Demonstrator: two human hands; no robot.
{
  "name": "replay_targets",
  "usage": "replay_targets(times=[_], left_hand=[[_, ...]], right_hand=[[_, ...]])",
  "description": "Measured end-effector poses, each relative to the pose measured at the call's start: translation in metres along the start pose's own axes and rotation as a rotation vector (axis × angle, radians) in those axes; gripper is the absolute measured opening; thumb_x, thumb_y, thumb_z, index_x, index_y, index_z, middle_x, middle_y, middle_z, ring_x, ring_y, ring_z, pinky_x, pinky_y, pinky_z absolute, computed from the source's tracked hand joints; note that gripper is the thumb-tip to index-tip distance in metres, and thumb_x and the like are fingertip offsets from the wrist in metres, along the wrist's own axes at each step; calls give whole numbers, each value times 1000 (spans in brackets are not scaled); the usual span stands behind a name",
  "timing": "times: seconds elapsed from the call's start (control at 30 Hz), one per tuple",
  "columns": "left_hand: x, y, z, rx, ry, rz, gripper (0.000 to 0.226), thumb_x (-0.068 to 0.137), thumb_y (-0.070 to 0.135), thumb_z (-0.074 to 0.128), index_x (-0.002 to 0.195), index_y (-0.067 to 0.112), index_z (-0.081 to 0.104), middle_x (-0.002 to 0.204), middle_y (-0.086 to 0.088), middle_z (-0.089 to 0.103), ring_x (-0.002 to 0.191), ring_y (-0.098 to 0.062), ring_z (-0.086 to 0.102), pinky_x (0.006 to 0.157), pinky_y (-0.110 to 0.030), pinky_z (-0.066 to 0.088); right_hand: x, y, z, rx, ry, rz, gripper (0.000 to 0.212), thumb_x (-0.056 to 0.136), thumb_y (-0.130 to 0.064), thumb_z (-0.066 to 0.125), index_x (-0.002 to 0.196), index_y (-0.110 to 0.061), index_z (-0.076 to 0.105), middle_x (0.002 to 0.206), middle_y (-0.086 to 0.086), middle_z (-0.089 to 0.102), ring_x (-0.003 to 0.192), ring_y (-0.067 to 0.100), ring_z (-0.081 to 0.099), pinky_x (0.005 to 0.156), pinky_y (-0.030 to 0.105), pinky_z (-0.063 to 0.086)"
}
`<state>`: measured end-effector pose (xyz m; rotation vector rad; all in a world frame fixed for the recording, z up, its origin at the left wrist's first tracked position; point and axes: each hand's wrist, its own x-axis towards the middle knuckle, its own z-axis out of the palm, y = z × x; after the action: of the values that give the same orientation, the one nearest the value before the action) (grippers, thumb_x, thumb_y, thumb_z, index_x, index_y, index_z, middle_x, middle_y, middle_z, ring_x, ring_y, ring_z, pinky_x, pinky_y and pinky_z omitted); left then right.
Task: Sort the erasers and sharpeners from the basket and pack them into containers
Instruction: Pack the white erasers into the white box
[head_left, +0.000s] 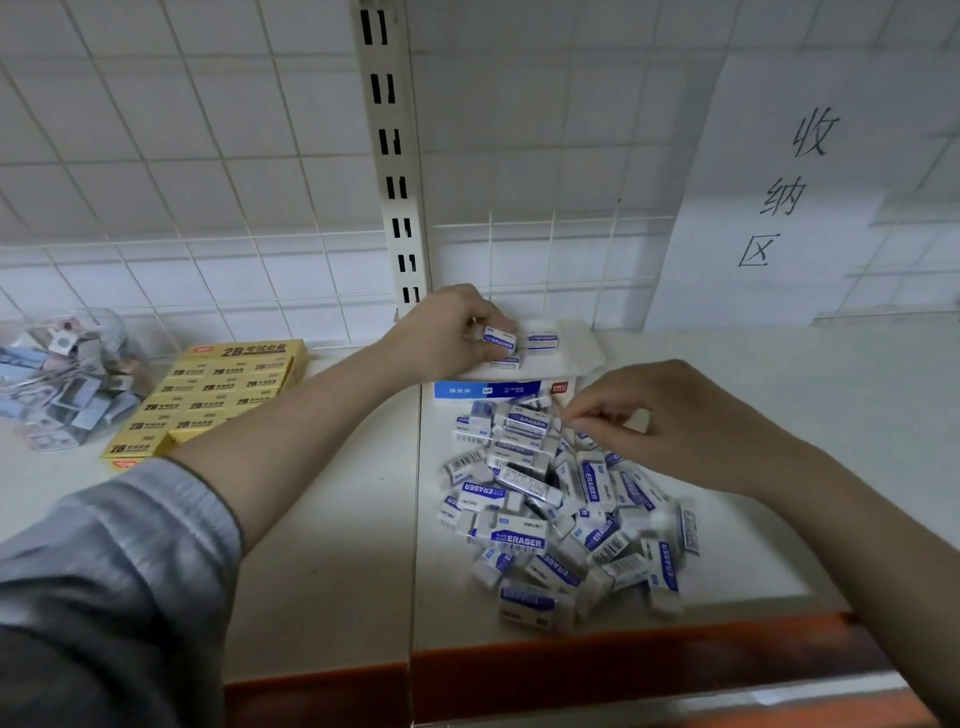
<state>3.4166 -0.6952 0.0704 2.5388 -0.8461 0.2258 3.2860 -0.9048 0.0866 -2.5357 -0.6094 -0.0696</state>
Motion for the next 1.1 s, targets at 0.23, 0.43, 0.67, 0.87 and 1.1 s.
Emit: replay_targets(times=[0.23, 0.43, 0.67, 0.87, 1.1], left_hand=[[16, 0, 8, 56, -75, -71, 23, 81, 24, 71, 104, 19, 70, 98, 7, 63, 85, -8, 54, 76, -20, 42], [21, 3, 10, 35, -96, -51, 33, 75, 27, 77, 105, 18, 69, 100, 6, 65, 85, -7, 54, 74, -19, 40], [19, -1, 10, 117, -91, -11, 27, 78, 27, 74, 102, 16, 69, 89, 1, 63, 79, -12, 53, 74, -27, 47], [18, -3, 3, 147, -158, -28, 25, 80, 20, 72, 105, 18, 69, 88, 6, 58, 79, -9, 51, 71, -21, 40], [16, 1, -3, 117, -175, -81, 23, 82, 18, 69, 106, 20, 69, 89, 8, 60, 80, -9, 53, 71, -19, 39]], right_hand=[[-20, 5, 0, 55, -67, 30, 13, 84, -38, 62, 94, -37, 71, 82, -28, 64, 84, -9, 59, 77, 8, 44], [-23, 6, -2, 73, -181, 35, 42, 66, -65, 58, 101, -43, 66, 99, -29, 57, 98, -5, 56, 86, 18, 44], [-21, 8, 0, 51, -230, 54, 46, 66, -63, 64, 108, -45, 63, 102, -22, 58, 100, -4, 53, 90, 24, 44], [-21, 7, -2, 62, -253, 67, 44, 66, -61, 68, 108, -48, 62, 103, -25, 57, 101, -7, 51, 89, 23, 44], [-21, 9, -1, 84, -215, 71, 34, 71, -53, 72, 104, -49, 64, 97, -29, 57, 99, -7, 52, 90, 26, 46]])
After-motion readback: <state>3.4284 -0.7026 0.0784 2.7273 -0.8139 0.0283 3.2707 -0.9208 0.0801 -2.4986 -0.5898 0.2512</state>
